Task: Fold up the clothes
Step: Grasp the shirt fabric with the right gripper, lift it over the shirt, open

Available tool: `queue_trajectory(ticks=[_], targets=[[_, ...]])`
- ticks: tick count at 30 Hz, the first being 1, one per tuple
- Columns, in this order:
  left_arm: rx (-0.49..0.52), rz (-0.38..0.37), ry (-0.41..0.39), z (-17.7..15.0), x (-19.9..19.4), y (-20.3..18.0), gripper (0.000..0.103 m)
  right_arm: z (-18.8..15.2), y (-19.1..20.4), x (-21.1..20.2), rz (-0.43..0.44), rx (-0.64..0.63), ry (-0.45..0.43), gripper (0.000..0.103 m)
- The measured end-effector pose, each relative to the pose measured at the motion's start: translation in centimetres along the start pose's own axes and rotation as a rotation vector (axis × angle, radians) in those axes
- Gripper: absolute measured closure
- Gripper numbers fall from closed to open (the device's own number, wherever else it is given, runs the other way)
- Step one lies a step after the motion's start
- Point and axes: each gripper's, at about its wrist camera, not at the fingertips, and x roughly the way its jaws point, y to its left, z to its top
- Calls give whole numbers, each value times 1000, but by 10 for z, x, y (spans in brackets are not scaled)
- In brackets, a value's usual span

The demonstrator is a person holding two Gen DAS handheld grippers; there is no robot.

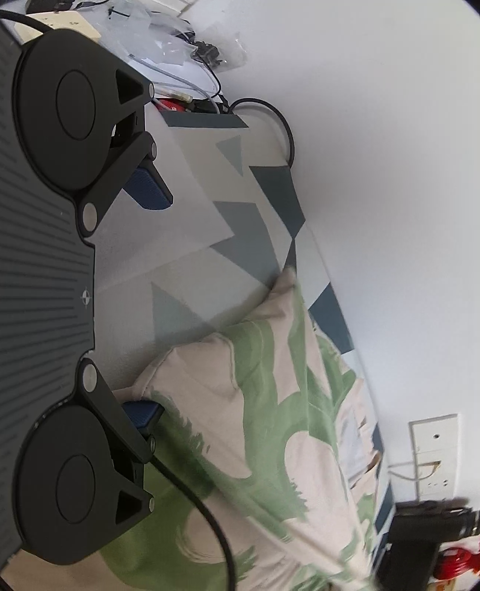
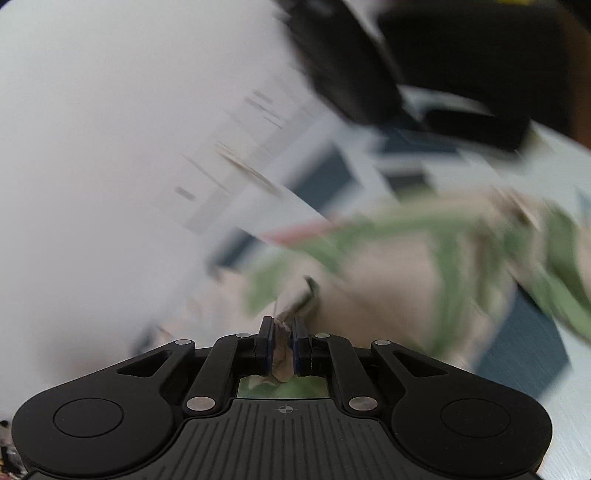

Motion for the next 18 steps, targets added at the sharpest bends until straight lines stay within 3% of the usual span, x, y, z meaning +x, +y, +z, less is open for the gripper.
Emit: queue_trajectory(ticks=[4,7,11,14,18], targets=[[-13,-21,18,0,3,3,0,-27,-28,19,-87,-24,68,95],[-4,-39,30,1,3,5,0,-35,-30,23,-96,-54,57,92],[32,-77,39,5,-5,9,0,-30,-14,13,-147,-143,26,75],[-1,-119,29,8,-21,20,0,-18,-4,4,-125,-168,-14,74],[-120,-140,-13,16,-40,41,0,-1,6,4,-86,-184,-49,73]])
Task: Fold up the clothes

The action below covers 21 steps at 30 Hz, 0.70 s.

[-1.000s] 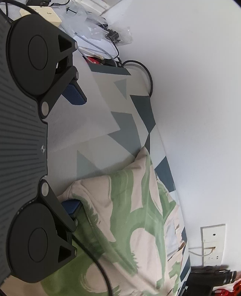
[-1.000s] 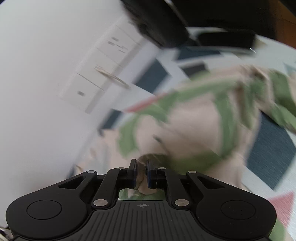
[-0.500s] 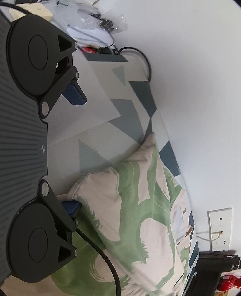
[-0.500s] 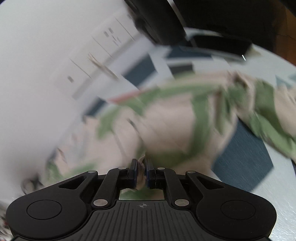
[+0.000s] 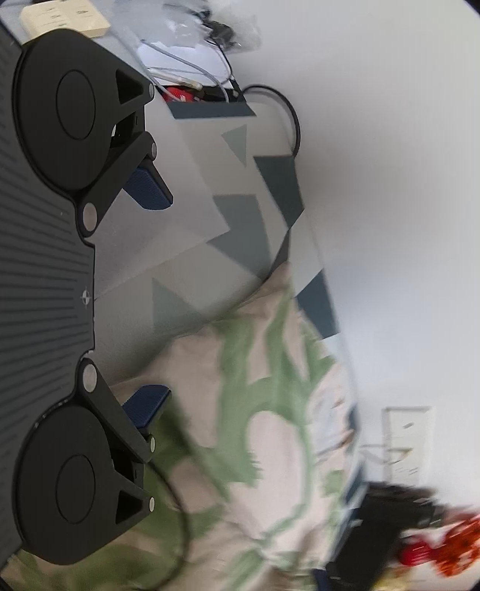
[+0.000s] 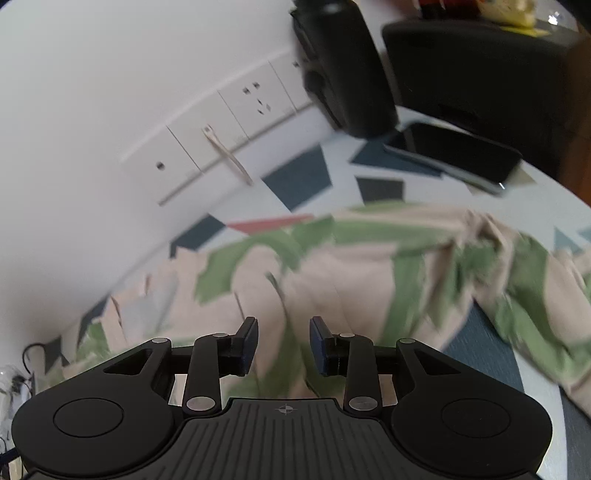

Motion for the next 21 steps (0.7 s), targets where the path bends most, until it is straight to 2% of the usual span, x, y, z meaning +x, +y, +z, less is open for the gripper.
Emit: queue_trajectory(ticks=[3,5,7,10,11,13,15,18,21], targets=[[-126,13,-55,18,-7,16,0,9,4,9,15,-13,-5,73],[-213,14,-64,31,0,27,0,13,7,18,24,-26,0,73],[-289,11,-48,47,20,35,0,15,10,27,30,-44,6,72],[-355,-30,-35,69,57,38,0,17,15,42,28,-78,21,70],[-372,-49,-25,76,71,38,3,17,16,46,25,-83,26,70],[-432,-84,8,86,97,42,18,18,16,55,18,-90,30,70],[-502,-110,42,94,121,47,24,19,16,60,16,-90,26,69],[-593,-114,70,96,141,55,26,21,18,67,24,-109,26,63],[-642,-119,85,95,151,59,26,20,23,75,24,-157,39,63]])
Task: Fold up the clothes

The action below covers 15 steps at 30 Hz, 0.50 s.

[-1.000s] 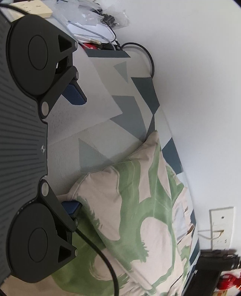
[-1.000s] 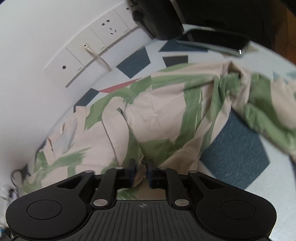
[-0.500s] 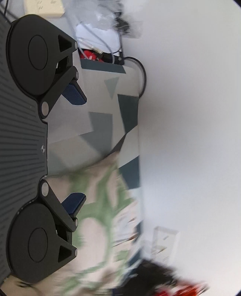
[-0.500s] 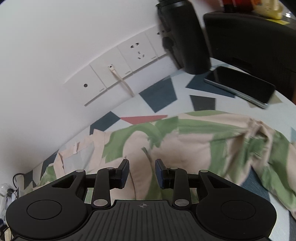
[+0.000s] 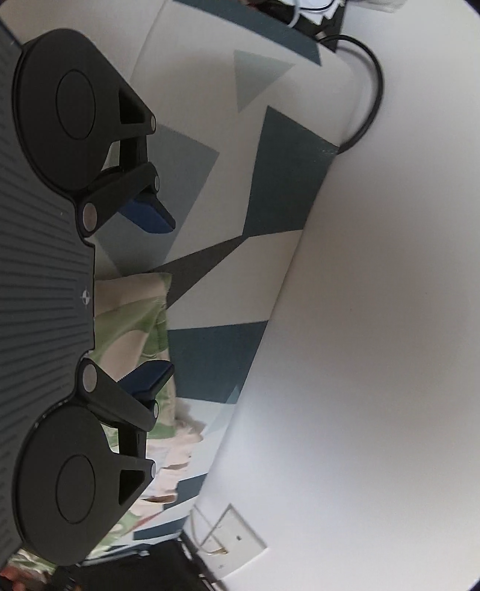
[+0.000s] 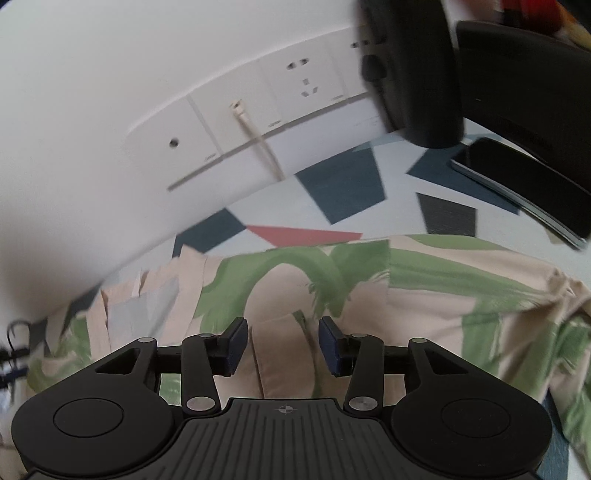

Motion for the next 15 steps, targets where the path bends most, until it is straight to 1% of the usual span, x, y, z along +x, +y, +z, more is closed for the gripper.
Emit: queue_trajectory(ticks=[3,6,7,8,9,10,12,13,15], targets=[[-46,-5,8,0,5,6,26,-2,5,8,3,-46,14,63],[-81,-13,1,-1,8,9,26,-3,8,13,-4,-70,23,69],[-83,-14,1,-1,9,9,29,-3,9,15,-6,-72,26,69],[-84,-18,10,-2,10,9,38,-3,9,16,-8,-73,30,70],[-87,-24,24,-2,11,8,67,-4,10,17,-10,-79,32,73],[-90,-30,38,-3,12,8,89,-4,11,18,-12,-85,34,74],[-84,-29,41,-7,11,7,95,-5,13,20,-16,-97,37,78],[-71,-27,31,-8,9,5,96,-5,15,20,-23,-106,38,79],[-47,-19,-3,-11,3,3,96,-5,17,20,-31,-119,34,87]])
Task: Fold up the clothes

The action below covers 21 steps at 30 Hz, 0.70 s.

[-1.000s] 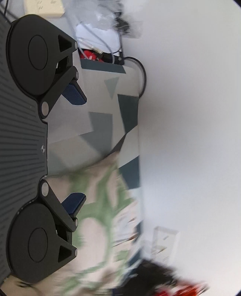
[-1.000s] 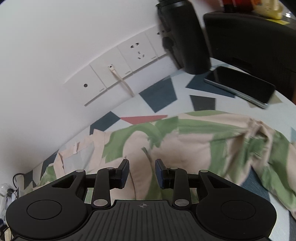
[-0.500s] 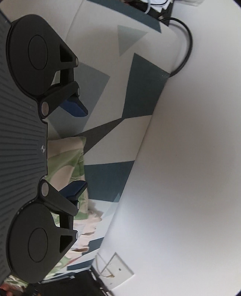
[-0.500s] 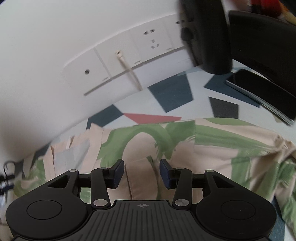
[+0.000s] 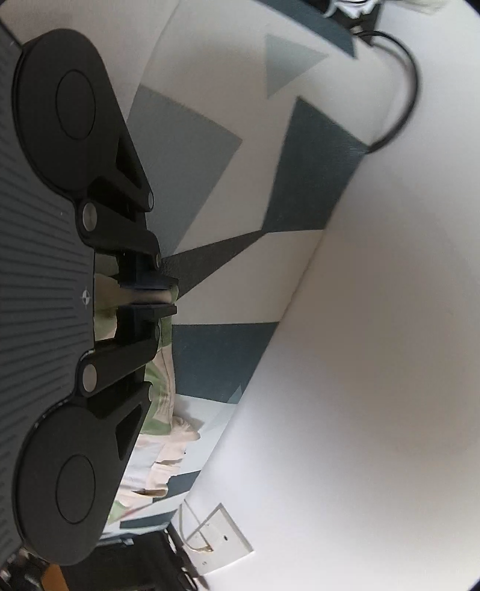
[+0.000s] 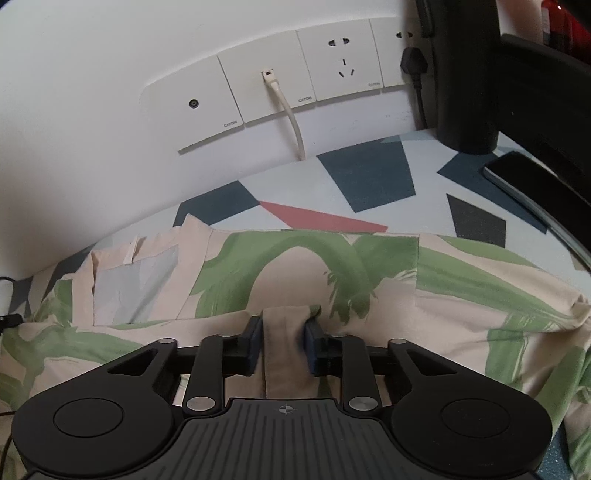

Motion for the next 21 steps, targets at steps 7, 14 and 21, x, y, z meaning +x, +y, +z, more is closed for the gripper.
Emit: queue_trajectory(ticks=[7,14,21], targets=[[29,57,-71,-3,-4,1,97,12,4,1,-17,-13,-51,92],[11,108,-67,-1,3,6,78,9,2,15,-38,-33,-56,81],[149,157,-113,-4,-42,-13,13,2,-19,-32,-78,76,-133,40]])
